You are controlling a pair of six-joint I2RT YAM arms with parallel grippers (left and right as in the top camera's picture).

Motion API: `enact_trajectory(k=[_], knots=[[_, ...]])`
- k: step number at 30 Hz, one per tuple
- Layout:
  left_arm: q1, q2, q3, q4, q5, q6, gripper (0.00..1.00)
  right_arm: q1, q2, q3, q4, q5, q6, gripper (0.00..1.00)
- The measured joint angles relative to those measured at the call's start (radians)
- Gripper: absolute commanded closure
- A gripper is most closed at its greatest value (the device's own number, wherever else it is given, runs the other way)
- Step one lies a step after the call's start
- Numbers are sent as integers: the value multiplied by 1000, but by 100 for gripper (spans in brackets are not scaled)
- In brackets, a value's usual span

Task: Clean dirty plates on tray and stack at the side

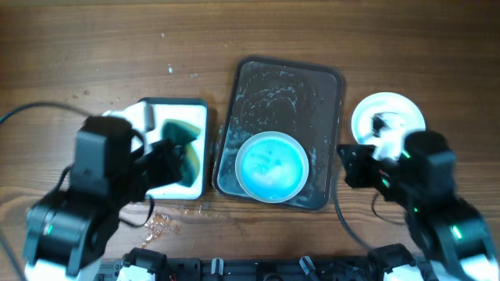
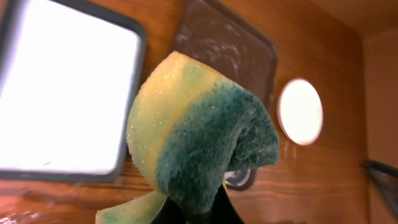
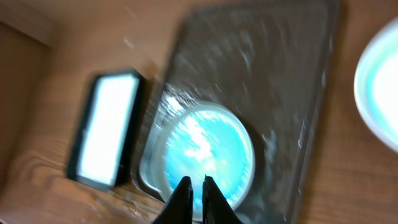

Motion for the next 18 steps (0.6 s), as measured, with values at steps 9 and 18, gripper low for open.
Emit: enact_trajectory(k=[9, 18], knots=[[17, -64, 0, -100, -101, 8, 48, 0, -189, 36, -82, -47, -33, 84], [17, -63, 0, -100, -108, 7, 0, 0, -138, -4, -167, -92, -71, 75]])
